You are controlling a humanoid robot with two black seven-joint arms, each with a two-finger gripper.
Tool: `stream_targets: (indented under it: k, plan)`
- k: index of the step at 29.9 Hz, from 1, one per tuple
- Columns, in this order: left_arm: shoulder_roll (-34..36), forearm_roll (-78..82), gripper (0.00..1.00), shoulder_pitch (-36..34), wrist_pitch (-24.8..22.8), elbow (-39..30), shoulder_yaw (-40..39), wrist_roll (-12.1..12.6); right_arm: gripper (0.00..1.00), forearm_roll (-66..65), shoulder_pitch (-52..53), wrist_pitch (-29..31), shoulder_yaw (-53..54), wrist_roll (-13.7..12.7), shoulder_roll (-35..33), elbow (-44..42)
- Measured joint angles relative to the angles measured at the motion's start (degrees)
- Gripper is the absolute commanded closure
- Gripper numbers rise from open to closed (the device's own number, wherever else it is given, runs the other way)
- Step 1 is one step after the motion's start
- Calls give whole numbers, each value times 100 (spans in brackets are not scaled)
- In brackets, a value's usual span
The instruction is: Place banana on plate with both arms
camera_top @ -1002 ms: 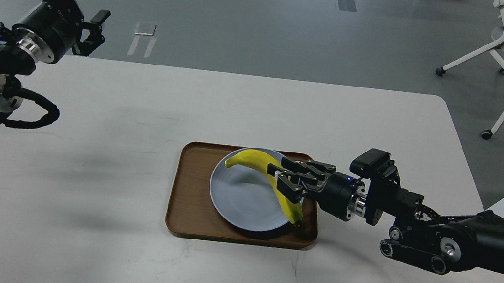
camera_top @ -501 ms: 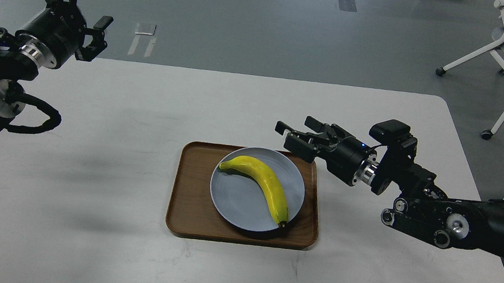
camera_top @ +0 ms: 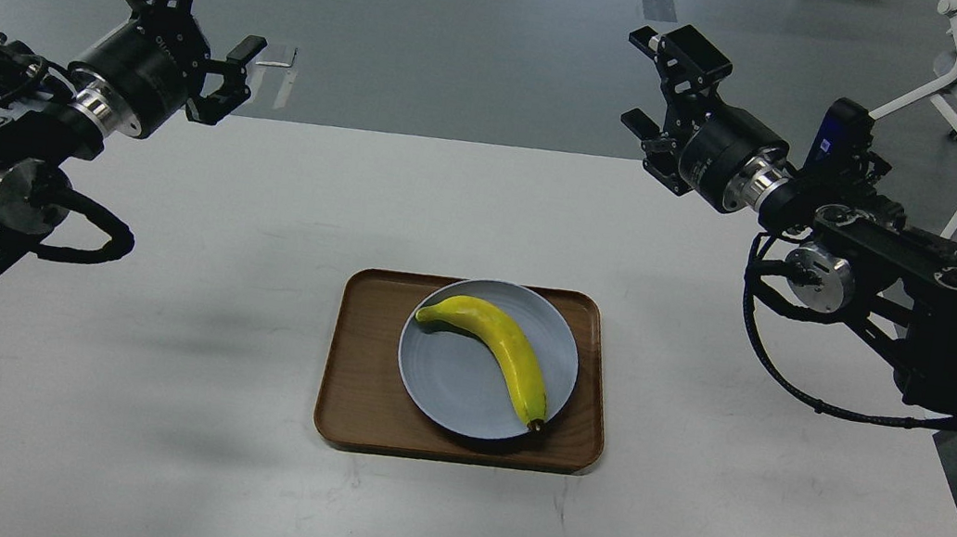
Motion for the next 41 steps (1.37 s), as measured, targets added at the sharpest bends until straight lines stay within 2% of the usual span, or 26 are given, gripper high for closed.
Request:
stream_targets:
  k: [6,9,13,16,27,41]
  plan:
    - [-87,-32,2,143,37,44,7,28,0,154,-48,205,1088,-1015,600,-680]
    - [-174,-38,2,248,48,61,0,108,0,157,-53,177,1303,-1242,930,-970]
    - [-281,-42,2,354,88,84,-51,398,0,158,-52,97,1371,-1293,1224,-1180]
    - [-314,-43,2,370,199,92,-63,470,0,152,-36,-124,1372,-1247,1364,-1284]
    - [-349,-43,2,377,253,45,-69,494,0,145,-18,-311,1414,-1223,1506,-1307]
    - [-266,-44,2,439,281,47,-101,484,0,150,-93,-100,1346,-1346,1501,-1209]
